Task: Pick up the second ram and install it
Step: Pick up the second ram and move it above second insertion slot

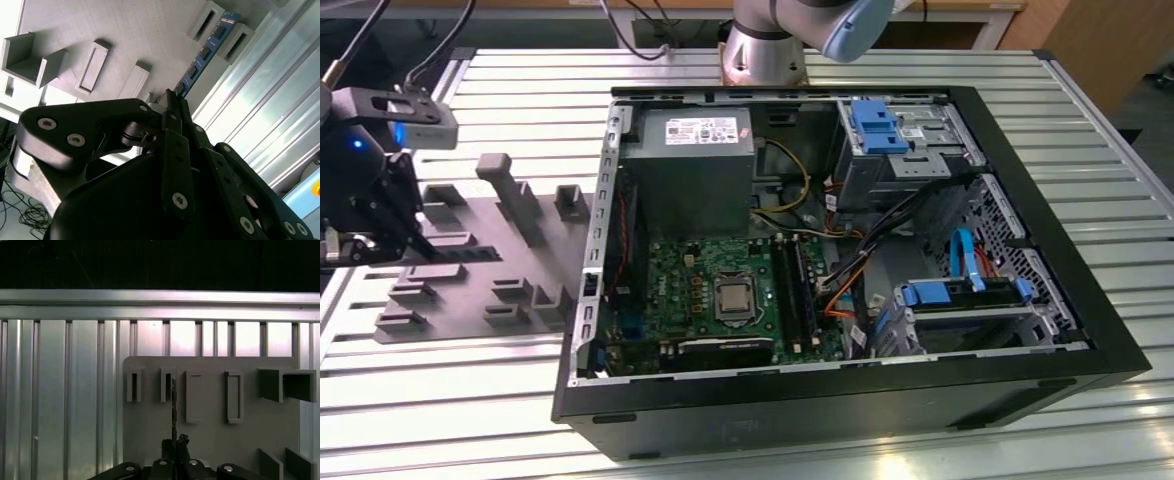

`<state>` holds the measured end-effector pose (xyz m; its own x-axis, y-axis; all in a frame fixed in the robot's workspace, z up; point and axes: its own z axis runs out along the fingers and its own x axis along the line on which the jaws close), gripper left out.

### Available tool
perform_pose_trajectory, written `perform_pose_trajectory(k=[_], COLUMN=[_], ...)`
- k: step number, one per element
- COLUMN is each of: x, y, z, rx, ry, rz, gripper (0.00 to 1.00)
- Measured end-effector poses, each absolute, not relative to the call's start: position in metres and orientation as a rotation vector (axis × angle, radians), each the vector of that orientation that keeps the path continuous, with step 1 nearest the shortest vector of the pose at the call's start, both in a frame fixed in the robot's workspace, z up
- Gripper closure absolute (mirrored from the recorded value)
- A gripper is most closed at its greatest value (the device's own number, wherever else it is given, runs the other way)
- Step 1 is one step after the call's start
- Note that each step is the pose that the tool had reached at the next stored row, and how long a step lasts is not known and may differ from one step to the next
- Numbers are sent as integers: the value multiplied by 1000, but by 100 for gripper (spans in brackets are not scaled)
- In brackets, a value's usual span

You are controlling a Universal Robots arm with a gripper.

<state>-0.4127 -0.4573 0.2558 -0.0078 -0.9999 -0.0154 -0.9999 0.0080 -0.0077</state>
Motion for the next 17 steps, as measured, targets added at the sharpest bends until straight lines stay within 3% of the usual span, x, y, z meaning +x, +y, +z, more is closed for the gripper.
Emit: perform_pose_trajectory(k=[17], x=[-413], y=[-457], z=[291], rx=[-2201], ry=[2219], rz=[8], gripper=[86])
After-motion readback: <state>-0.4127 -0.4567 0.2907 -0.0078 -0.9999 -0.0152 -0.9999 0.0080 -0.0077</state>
